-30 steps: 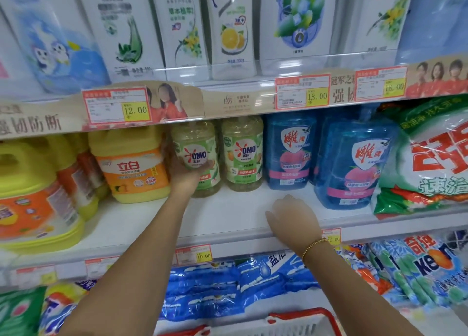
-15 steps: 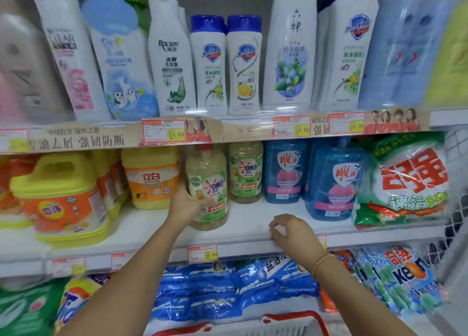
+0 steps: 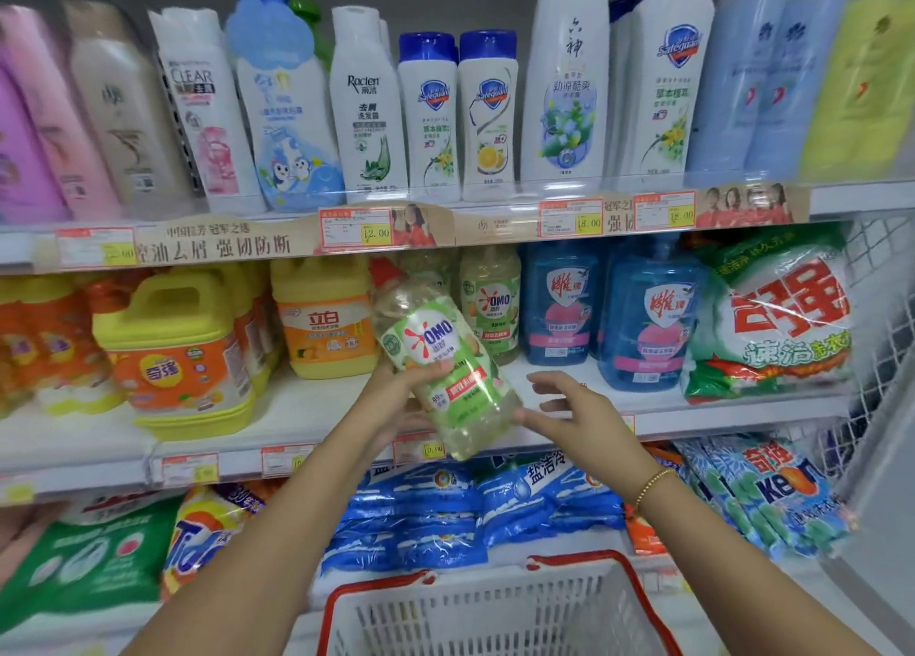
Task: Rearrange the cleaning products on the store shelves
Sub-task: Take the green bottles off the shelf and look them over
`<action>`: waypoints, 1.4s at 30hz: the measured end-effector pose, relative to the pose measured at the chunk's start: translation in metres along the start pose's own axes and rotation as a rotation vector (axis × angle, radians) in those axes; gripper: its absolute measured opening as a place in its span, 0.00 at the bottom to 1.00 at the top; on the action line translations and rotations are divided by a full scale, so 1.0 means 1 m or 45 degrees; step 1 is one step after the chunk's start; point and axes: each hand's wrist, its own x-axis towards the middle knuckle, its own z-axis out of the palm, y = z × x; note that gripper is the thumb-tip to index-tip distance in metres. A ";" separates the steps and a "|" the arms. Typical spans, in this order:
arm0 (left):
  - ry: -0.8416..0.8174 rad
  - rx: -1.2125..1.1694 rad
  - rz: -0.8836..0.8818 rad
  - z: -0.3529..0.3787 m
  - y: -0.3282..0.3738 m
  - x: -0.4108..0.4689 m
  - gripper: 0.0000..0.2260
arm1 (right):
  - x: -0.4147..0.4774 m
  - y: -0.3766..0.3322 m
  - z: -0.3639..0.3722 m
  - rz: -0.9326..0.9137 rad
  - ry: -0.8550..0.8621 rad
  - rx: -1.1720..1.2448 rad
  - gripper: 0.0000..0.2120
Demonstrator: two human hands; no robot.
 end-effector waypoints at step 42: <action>-0.228 -0.664 0.434 0.003 -0.009 -0.064 0.45 | -0.043 -0.035 0.035 -0.502 0.023 0.455 0.41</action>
